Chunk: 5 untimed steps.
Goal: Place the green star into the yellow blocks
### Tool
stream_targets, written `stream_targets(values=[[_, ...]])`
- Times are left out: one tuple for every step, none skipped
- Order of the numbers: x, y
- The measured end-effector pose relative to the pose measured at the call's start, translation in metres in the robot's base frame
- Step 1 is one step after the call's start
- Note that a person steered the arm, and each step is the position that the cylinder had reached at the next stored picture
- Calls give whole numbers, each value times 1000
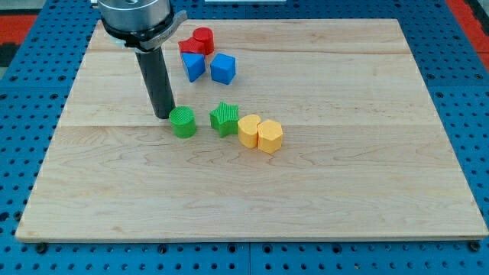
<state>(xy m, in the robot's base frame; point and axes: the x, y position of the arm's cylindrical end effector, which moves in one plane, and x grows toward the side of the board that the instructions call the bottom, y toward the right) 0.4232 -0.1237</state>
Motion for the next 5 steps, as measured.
stream_targets(values=[[14, 25], [27, 69], [27, 13], [10, -4], [-15, 59]])
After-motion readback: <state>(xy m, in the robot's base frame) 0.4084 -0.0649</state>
